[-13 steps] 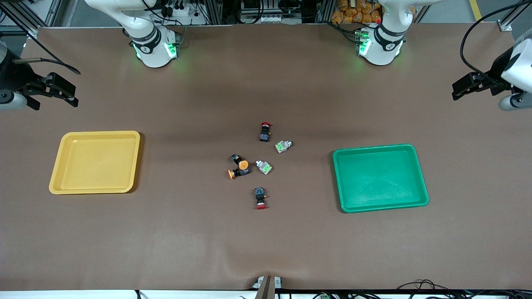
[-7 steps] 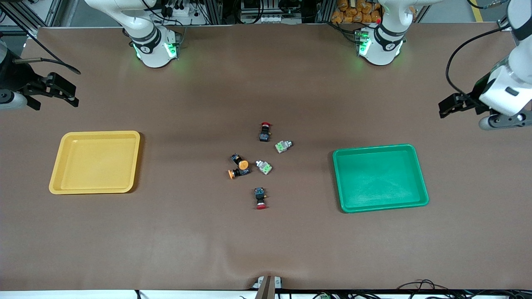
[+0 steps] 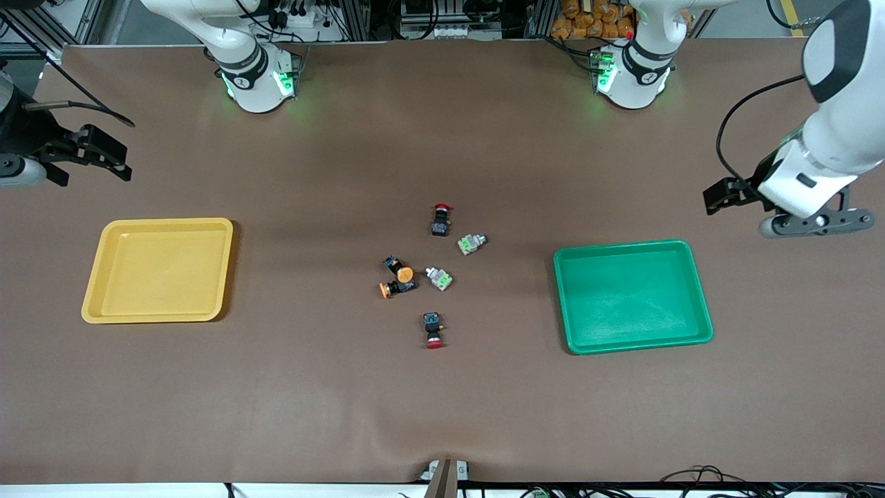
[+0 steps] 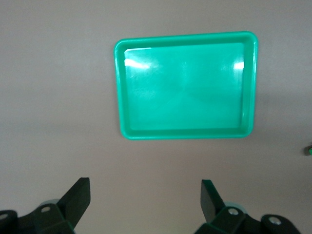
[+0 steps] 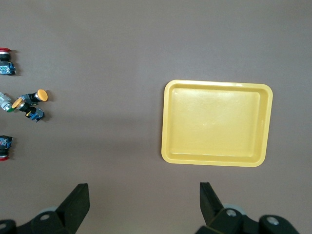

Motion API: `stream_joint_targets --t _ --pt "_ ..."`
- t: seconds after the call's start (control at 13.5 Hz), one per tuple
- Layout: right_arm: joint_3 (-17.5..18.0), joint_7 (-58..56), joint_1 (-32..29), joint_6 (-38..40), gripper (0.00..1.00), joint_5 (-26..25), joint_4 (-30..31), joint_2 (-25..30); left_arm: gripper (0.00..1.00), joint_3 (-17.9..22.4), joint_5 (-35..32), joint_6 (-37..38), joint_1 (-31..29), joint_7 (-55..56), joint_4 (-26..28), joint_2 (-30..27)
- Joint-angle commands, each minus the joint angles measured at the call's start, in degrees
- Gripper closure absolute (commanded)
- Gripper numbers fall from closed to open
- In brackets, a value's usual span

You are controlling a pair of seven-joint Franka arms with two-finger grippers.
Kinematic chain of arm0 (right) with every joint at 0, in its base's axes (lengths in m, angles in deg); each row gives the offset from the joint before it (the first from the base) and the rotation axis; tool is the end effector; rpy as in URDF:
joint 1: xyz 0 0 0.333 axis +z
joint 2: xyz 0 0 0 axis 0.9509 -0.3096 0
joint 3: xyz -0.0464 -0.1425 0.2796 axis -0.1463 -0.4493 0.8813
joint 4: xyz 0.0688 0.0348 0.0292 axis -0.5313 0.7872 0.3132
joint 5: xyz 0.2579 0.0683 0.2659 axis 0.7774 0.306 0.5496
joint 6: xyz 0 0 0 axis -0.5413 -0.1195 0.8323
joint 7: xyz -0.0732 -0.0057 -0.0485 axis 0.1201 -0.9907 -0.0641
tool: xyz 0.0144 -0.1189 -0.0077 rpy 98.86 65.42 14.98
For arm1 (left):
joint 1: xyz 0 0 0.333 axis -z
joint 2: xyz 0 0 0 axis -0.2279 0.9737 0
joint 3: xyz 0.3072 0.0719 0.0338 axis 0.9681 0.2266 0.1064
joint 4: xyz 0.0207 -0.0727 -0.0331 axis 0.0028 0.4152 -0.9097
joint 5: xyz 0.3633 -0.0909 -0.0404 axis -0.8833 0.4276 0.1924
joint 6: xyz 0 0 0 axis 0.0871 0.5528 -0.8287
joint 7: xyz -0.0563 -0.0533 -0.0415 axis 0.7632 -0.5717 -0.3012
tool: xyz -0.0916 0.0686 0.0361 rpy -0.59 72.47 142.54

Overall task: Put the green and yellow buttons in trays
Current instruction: 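Move the left gripper over the green tray toward the buttons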

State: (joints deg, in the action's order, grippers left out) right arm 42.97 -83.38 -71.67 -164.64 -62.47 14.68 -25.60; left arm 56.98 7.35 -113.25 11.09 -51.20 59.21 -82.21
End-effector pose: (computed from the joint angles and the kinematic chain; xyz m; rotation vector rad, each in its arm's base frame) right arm 0.5216 0.0174 0.6255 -3.1315 -0.1179 -0.0061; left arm 0.5474 -0.0622 0.5197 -3.0882 -0.0425 0.0571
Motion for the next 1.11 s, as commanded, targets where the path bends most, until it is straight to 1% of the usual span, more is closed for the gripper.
stream_joint_targets --t 0.0,0.3,0.52,0.89,1.04 --pt "0.39 0.26 -0.91 -0.12 0.0 0.8 -0.23 0.04 0.0 -1.67 0.81 -2.72 0.24 2.77 0.19 1.65" --pt "0.39 0.26 -0.91 -0.12 0.0 0.8 -0.23 0.04 0.0 -3.7 0.55 -5.63 0.24 6.3 0.19 4.2" --pt "0.39 0.26 -0.91 -0.12 0.0 0.8 -0.23 0.04 0.0 -4.06 0.55 -6.77 0.67 6.74 0.19 5.18" --pt "0.3 0.26 -1.0 -0.12 0.0 0.8 -0.23 -0.05 0.0 -4.06 0.46 -9.05 4.18 10.07 0.54 6.76" --pt "0.39 0.35 -1.0 -0.04 0.0 0.8 -0.23 -0.84 0.0 -4.06 0.46 -10.72 5.68 12.18 1.59 6.85"
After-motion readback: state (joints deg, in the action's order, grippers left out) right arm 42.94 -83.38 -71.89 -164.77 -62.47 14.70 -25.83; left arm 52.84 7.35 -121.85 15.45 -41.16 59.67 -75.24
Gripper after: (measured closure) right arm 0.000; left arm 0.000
